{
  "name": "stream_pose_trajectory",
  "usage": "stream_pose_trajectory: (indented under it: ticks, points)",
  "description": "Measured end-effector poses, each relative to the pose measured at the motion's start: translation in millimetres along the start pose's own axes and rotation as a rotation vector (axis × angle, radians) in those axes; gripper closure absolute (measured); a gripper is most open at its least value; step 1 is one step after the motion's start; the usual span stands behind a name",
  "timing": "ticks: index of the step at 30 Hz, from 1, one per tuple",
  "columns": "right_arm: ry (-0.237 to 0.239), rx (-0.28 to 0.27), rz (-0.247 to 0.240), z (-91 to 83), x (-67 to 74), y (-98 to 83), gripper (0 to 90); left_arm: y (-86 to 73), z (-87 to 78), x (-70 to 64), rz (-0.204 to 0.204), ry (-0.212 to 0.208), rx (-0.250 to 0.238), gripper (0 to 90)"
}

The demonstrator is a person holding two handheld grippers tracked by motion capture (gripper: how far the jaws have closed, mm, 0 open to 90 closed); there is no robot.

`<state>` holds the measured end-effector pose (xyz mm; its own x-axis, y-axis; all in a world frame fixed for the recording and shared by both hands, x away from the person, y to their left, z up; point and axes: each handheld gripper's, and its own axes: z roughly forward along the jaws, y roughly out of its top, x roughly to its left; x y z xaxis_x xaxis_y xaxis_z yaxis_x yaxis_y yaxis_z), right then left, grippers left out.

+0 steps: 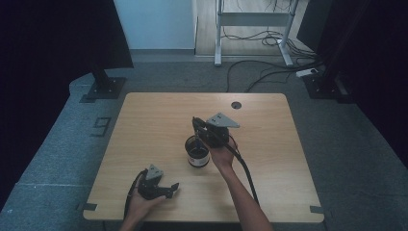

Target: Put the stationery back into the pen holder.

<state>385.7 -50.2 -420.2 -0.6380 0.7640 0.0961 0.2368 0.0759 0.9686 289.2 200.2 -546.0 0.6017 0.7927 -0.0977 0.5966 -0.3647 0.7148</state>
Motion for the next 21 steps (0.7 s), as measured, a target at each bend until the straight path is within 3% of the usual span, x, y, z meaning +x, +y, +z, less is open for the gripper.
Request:
stream_pose_trajectory:
  ticks: [11, 21]
  points:
    - [-0.002, 0.040, 0.010, -0.1, -3.7, -19.6, 78.5, 0.3, 0.7, -0.9, 0.003, -0.005, 0.003, 14.4]
    - [0.005, 0.098, 0.005, 10.1, -3.4, -31.7, 78.5, 0.3, 0.9, -1.1, 0.003, -0.008, 0.006, 14.4]
